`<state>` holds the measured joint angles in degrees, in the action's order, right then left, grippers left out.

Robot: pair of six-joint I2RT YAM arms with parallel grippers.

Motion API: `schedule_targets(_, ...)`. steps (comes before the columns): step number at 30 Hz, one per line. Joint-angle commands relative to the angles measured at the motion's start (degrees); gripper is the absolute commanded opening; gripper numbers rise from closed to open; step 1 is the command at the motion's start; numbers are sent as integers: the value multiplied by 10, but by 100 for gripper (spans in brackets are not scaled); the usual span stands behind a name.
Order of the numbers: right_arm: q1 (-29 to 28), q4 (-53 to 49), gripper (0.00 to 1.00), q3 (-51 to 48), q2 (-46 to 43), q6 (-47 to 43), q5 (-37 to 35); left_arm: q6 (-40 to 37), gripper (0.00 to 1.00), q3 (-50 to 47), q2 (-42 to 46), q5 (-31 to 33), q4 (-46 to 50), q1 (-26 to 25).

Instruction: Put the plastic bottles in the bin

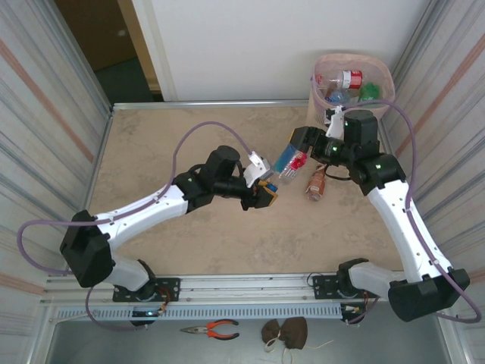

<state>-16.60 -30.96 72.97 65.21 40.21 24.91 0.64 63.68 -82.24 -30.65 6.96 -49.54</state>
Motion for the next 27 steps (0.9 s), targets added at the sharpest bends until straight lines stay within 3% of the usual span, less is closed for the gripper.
schedule_targets(1, -8, 11, 58, 15, 4, 9, -14, -13, 21, 21, 0, -12, -11, 4)
schedule_targets(8, -12, 9, 47, 17, 2, 9, -26, -12, 24, 23, 1, -11, -12, 7)
schedule_targets(18, 0, 11, 42, 40, -3, 4, -61, 2, 58, 4, 44, 10, -32, 16)
schedule_targets(22, 42, 11, 41, 68, 3, 0, -54, 4, 62, -15, 74, 20, -37, 21)
schedule_targets(27, 139, 20, 42, 133, 27, 3, -22, 7, 63, -37, 101, 32, -38, 26)
